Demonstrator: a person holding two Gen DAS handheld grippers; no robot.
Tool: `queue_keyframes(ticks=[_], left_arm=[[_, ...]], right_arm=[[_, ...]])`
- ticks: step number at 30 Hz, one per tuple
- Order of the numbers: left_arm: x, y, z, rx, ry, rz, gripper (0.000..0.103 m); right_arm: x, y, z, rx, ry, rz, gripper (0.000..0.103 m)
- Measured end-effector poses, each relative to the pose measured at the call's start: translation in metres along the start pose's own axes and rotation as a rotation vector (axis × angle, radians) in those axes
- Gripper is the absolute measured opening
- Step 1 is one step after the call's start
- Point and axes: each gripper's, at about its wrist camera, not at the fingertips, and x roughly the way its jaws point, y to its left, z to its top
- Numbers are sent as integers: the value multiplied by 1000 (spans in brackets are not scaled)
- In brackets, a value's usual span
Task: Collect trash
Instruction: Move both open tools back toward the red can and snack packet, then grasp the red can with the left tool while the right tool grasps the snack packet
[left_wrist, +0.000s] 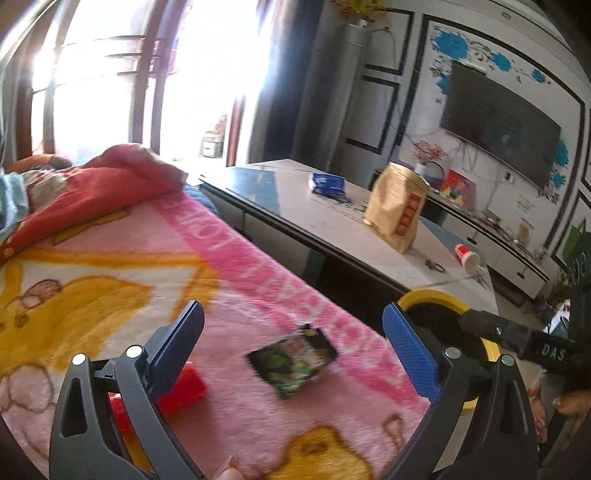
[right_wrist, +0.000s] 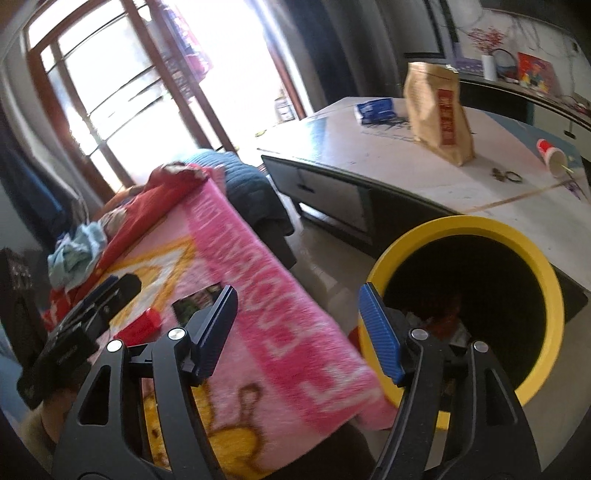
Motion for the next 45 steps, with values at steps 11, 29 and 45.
queue_keyframes(ticks=[11,29,45], left_arm=[[-10,63,-8,-71,35,79,94],[14,116,-32,-118,228,-34,92],[26,91,-48,-8,305,-39,56]], right_arm=[[25,45,-13,-93,68,51,62],[90,73,-16,-118,194,101,62],[116,72,-22,-111,221,106,38]])
